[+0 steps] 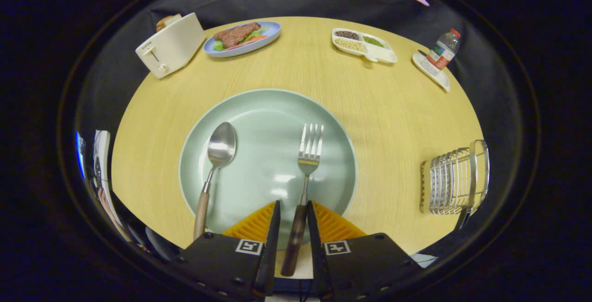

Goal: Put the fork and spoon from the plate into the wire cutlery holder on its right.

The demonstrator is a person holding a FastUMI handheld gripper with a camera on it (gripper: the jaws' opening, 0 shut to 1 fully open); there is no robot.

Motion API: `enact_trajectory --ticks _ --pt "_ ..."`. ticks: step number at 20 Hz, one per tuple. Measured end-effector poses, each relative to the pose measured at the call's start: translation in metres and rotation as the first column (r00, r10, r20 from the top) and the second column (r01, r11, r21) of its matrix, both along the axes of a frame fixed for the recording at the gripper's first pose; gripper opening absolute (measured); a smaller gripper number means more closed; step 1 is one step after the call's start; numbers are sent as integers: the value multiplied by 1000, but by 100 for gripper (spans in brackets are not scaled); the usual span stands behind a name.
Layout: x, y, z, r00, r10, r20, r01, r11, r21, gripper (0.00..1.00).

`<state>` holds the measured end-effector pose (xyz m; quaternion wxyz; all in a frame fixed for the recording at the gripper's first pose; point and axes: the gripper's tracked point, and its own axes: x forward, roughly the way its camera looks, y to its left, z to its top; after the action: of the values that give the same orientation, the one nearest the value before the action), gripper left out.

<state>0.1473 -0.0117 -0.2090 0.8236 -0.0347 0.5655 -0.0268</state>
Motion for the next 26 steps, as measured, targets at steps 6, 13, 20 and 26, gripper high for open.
enact_trajectory --ticks 6,13,20,26 --pt "-3 -4 3 1000 -13 1 13 1000 3 7" --pt "-6 -10 43 996 4 90 -7 999 35 3" --pt "-27 -55 97 984 -15 176 6 999 50 3" --pt "-50 -136 140 969 -88 232 81 996 38 3"
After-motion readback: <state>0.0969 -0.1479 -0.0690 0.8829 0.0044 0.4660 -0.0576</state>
